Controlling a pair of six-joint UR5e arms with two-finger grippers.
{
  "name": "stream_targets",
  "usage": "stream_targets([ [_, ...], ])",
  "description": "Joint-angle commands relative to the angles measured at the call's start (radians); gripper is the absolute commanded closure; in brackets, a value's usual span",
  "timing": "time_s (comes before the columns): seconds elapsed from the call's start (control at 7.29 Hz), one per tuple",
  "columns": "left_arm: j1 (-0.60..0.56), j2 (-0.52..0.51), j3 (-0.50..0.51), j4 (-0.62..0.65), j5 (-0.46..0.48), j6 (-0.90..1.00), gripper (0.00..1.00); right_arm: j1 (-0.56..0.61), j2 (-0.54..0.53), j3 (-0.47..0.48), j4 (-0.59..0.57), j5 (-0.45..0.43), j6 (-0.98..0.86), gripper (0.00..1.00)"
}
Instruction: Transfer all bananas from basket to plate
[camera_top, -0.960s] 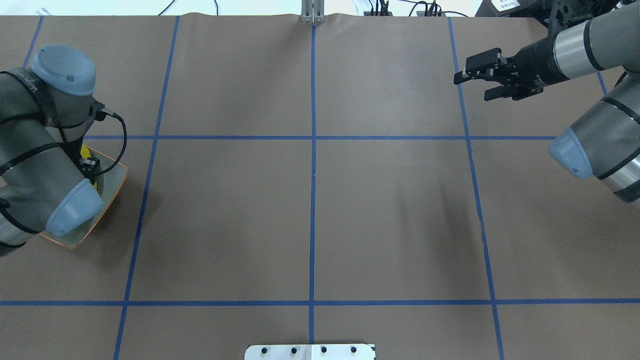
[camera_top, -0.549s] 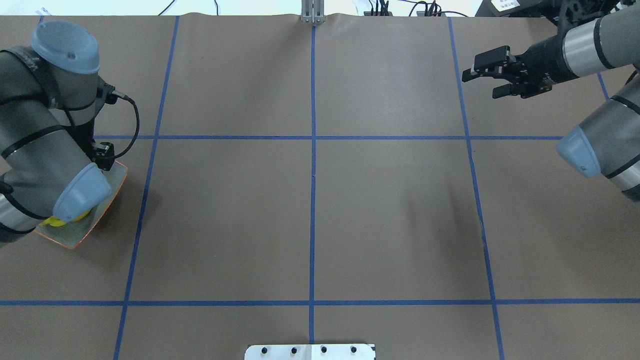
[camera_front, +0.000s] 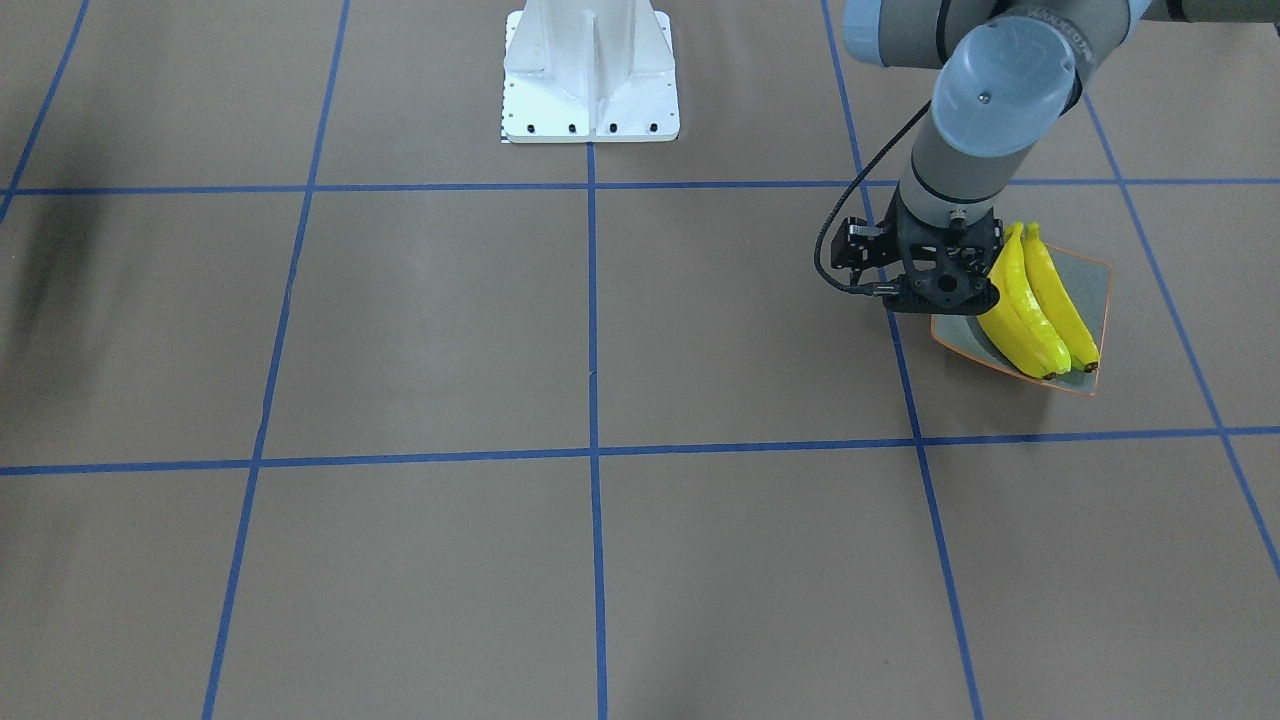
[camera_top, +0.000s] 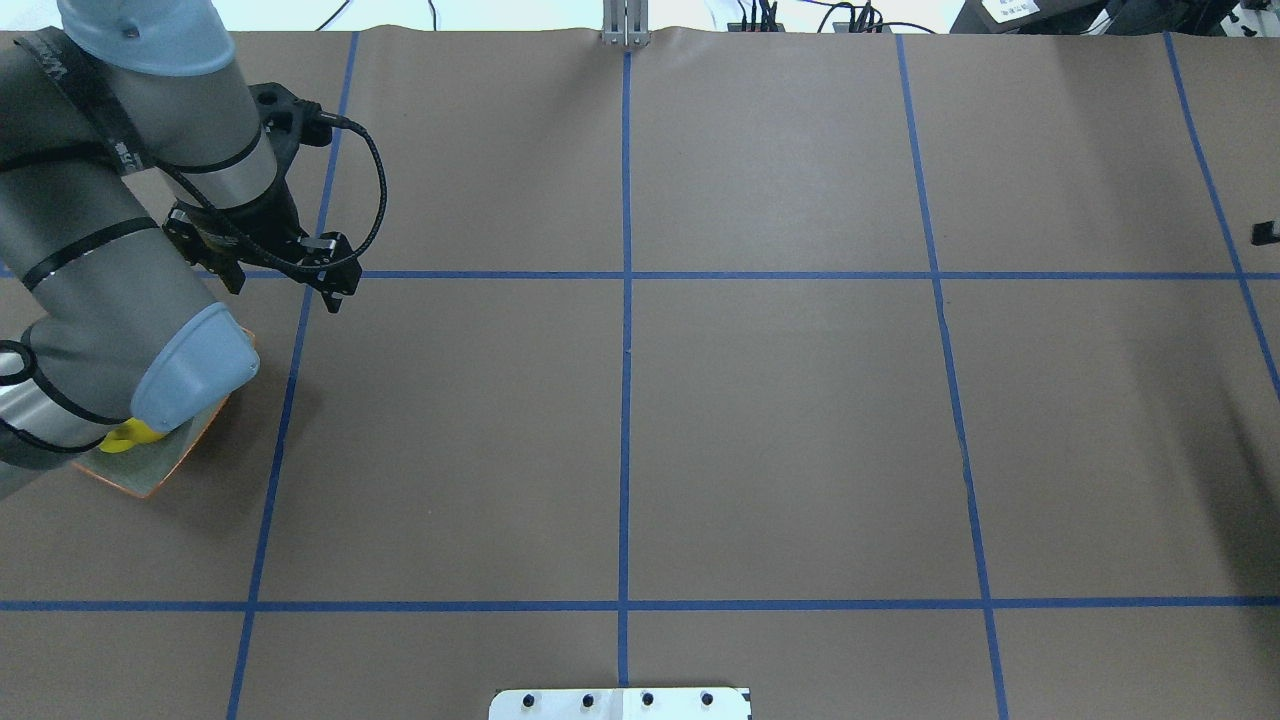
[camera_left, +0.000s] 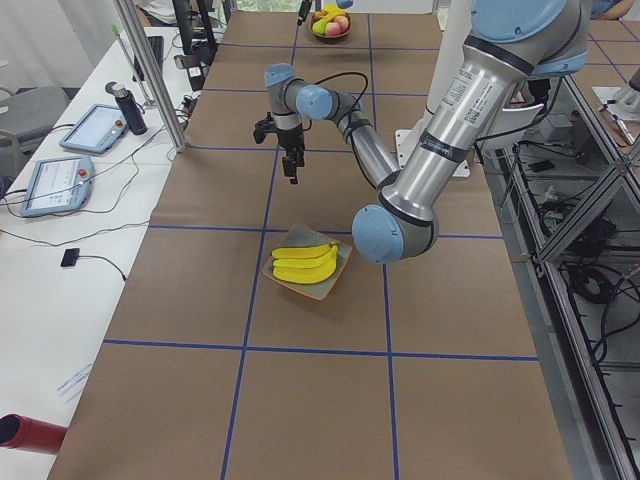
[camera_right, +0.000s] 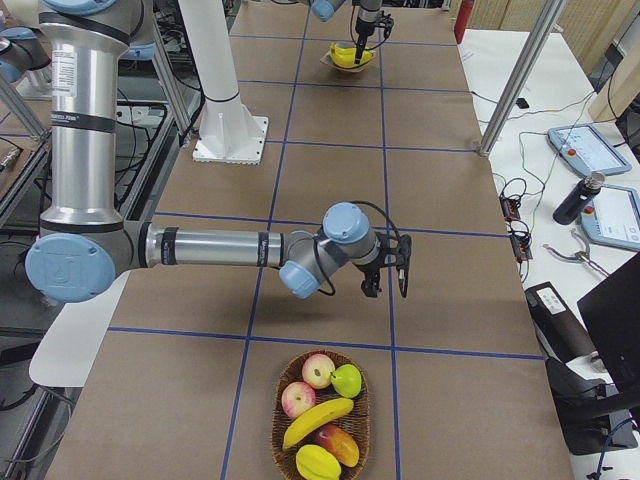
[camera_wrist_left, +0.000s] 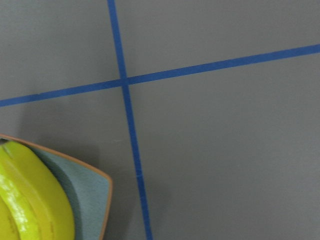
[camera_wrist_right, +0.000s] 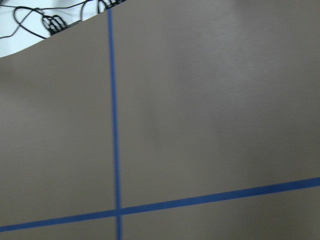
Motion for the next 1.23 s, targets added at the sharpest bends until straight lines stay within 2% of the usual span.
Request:
stream_targets([
  [0.0, 0.008, 0.001, 0.004, -0.021, -0.006, -0.028, 0.0, 0.173, -0.065, -0.127, -0.008, 0.001, -0.386, 0.0],
  [0.41, 0.018, 0.001, 0.003, -0.027, -0.006, -0.056, 0.0, 0.298, -0.085, -0.264, -0.071, 0.027, -0.805, 0.0],
  [0.55, 0.029, 0.002, 0.009, -0.048, -0.005, -0.058, 0.0, 0.304, -0.109, -0.265, -0.106, 0.039, -0.923, 0.0],
  [0.82, 0.047, 0.002, 0.009, -0.065, -0.003, -0.103, 0.0, 0.316, -0.184, -0.233, -0.105, 0.043, -1.092, 0.01],
  [0.96, 0.061, 0.01, 0.012, -0.1, -0.002, -0.122, 0.0, 0.316, -0.186, -0.244, -0.115, 0.03, -1.213, 0.01],
  [1.1, 0.063, 0.011, 0.023, -0.114, -0.002, -0.13, 0.0, 0.31, -0.183, -0.238, -0.141, -0.023, -1.31, 0.01],
])
